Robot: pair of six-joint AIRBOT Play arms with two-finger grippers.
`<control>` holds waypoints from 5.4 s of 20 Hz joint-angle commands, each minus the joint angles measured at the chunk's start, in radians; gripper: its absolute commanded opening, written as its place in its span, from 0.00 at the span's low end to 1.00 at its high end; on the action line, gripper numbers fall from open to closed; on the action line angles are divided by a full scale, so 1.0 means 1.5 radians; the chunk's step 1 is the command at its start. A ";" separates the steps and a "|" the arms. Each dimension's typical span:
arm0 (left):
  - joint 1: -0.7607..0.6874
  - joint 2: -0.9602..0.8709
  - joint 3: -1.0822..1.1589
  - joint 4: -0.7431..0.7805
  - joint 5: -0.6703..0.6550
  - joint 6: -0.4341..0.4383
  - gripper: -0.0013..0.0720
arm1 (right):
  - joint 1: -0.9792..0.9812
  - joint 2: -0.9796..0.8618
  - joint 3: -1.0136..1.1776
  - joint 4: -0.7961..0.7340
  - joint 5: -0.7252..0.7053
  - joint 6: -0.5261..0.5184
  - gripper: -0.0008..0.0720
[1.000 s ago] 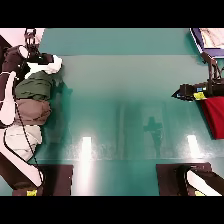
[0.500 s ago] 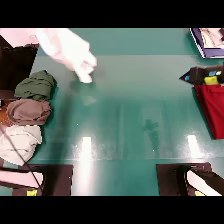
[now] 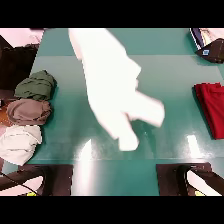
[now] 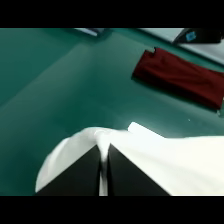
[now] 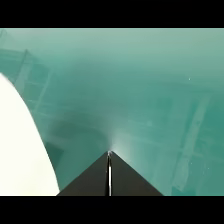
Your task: Fold the shirts.
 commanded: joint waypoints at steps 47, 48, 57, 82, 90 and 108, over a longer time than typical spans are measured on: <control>0.109 0.246 -0.852 0.241 0.003 -0.128 0.05 | 0.467 -0.134 -0.485 0.283 -0.337 -0.002 0.65; 0.109 0.246 -0.852 0.241 0.004 -0.128 0.05 | 0.487 -0.163 -0.472 0.284 -0.362 -0.007 0.65; 0.109 0.246 -0.852 0.241 0.010 -0.126 0.05 | 0.508 -0.346 -0.288 0.240 -0.328 -0.017 0.63; 0.109 0.285 -0.192 0.387 -0.004 -0.182 0.05 | -0.035 0.070 -0.095 0.137 -0.172 -0.009 0.04; 0.109 0.285 -0.033 0.377 -0.032 -0.214 0.05 | -0.173 0.068 0.202 0.138 -0.020 -0.037 0.04; 0.109 0.284 -0.772 0.276 0.036 -0.177 0.05 | -0.080 -0.122 -0.053 0.138 -0.147 -0.035 0.04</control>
